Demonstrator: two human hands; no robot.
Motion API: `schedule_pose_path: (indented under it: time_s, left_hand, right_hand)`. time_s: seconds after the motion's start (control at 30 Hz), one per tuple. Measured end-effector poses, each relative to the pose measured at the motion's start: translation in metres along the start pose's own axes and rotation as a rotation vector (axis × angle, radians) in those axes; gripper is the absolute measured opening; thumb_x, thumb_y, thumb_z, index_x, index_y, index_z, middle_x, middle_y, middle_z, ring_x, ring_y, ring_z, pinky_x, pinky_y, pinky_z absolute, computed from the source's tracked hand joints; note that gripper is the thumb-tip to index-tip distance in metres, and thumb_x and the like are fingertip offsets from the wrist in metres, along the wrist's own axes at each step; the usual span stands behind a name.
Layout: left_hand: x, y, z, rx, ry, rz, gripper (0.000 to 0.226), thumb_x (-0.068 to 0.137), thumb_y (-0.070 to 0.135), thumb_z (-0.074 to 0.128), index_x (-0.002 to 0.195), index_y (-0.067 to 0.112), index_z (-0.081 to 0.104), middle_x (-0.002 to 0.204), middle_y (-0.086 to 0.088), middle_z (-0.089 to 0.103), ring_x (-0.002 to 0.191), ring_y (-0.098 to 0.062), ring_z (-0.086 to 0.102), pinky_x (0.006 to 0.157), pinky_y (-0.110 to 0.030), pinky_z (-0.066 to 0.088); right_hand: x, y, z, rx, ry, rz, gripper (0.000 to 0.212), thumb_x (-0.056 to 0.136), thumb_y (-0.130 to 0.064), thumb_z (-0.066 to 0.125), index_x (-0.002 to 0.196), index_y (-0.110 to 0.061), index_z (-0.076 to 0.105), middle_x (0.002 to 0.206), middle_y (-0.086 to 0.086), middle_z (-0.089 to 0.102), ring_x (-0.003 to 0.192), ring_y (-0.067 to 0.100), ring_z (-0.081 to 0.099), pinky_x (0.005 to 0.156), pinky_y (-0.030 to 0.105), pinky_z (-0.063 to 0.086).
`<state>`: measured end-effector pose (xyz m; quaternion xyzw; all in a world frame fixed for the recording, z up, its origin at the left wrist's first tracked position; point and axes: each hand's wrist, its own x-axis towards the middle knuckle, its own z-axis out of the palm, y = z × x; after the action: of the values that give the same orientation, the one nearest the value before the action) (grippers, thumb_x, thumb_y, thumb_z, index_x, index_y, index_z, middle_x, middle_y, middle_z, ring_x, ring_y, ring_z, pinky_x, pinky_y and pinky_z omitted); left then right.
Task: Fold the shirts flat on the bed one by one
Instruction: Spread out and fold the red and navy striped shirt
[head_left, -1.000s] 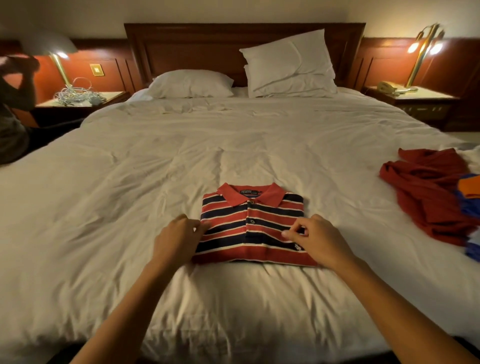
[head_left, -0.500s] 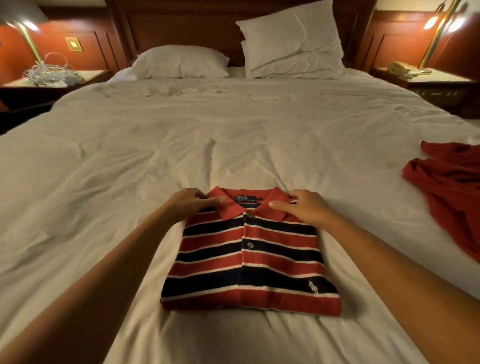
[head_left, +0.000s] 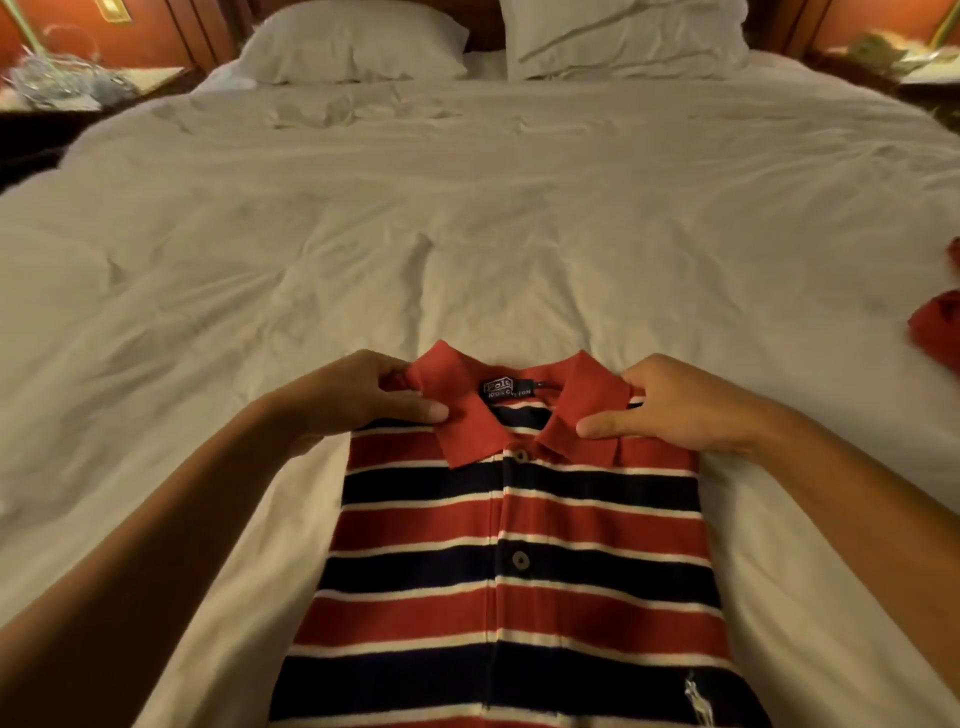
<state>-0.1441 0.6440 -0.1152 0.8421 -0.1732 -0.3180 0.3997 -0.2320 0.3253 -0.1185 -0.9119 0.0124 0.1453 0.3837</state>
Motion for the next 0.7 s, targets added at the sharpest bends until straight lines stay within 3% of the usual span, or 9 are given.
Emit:
schedule_pose_path:
  time_s: [0.1,0.17,0.3,0.4,0.5,0.57,0.63,0.7]
  left_hand:
    - [-0.014,0.015,-0.009,-0.105,0.102,0.047,0.045,0.065,0.052,0.081,0.099,0.023,0.077,0.095,-0.001,0.078,0.088,-0.018,0.075,0.074,-0.026,0.058]
    - [-0.027,0.034,-0.024,-0.159,0.19,0.088,0.043,0.062,0.048,0.083,0.095,0.021,0.078,0.091,-0.002,0.078,0.084,-0.019,0.076,0.066,-0.02,0.058]
    - [-0.061,0.092,-0.083,-0.171,0.318,0.166,0.039,0.059,0.044,0.086,0.09,0.022,0.079,0.084,-0.001,0.078,0.078,-0.017,0.076,0.059,-0.018,0.056]
    - [-0.093,0.139,-0.145,-0.085,0.454,0.23,0.045,0.057,0.046,0.088,0.087,0.016,0.077,0.076,-0.005,0.076,0.071,-0.015,0.073,0.061,-0.033,0.06]
    - [-0.136,0.18,-0.217,-0.008,0.568,0.323,0.039,0.064,0.041,0.089,0.082,0.011,0.072,0.075,-0.017,0.069,0.064,-0.014,0.058,0.061,-0.044,0.052]
    - [-0.171,0.204,-0.265,0.018,0.613,0.353,0.035,0.069,0.034,0.089,0.083,0.008,0.071,0.077,-0.022,0.067,0.064,-0.016,0.054,0.064,-0.052,0.052]
    - [-0.21,0.221,-0.307,0.051,0.649,0.361,0.037,0.071,0.035,0.088,0.083,0.004,0.07,0.077,-0.023,0.067,0.06,-0.025,0.057,0.066,-0.054,0.052]
    - [-0.249,0.23,-0.34,0.065,0.662,0.362,0.033,0.072,0.035,0.086,0.082,0.008,0.071,0.073,-0.013,0.07,0.065,-0.031,0.066,0.066,-0.051,0.055]
  right_hand:
    - [-0.009,-0.017,-0.019,0.004,0.049,-0.025,0.059,0.056,-0.065,0.079,0.077,-0.01,0.071,0.067,0.004,0.07,0.057,0.014,0.061,0.059,0.031,0.047]
    - [-0.015,-0.043,-0.041,0.007,0.092,-0.057,0.056,0.058,-0.062,0.078,0.077,-0.01,0.071,0.074,0.007,0.072,0.062,0.02,0.067,0.062,0.036,0.052]
    - [-0.02,-0.121,-0.099,-0.044,0.19,-0.138,0.042,0.066,-0.055,0.081,0.079,-0.017,0.072,0.074,-0.005,0.073,0.066,0.009,0.068,0.054,0.021,0.051]
    - [-0.023,-0.198,-0.141,-0.132,0.31,-0.221,0.032,0.071,-0.046,0.084,0.082,-0.018,0.071,0.067,-0.006,0.069,0.063,0.008,0.064,0.052,0.02,0.045]
    - [-0.027,-0.29,-0.178,-0.186,0.429,-0.301,0.035,0.07,-0.045,0.085,0.085,-0.015,0.073,0.069,-0.001,0.068,0.066,0.018,0.063,0.061,0.035,0.05]
    - [-0.035,-0.355,-0.195,-0.225,0.484,-0.335,0.038,0.07,-0.046,0.084,0.083,-0.013,0.073,0.068,0.003,0.067,0.066,0.024,0.061,0.061,0.037,0.049]
    - [-0.045,-0.415,-0.202,-0.235,0.505,-0.356,0.037,0.07,-0.047,0.084,0.079,-0.014,0.071,0.066,0.002,0.066,0.062,0.022,0.06,0.058,0.037,0.048]
    - [-0.052,-0.465,-0.201,-0.235,0.496,-0.371,0.033,0.071,-0.047,0.084,0.071,-0.019,0.066,0.06,-0.005,0.063,0.055,0.016,0.058,0.053,0.034,0.045]
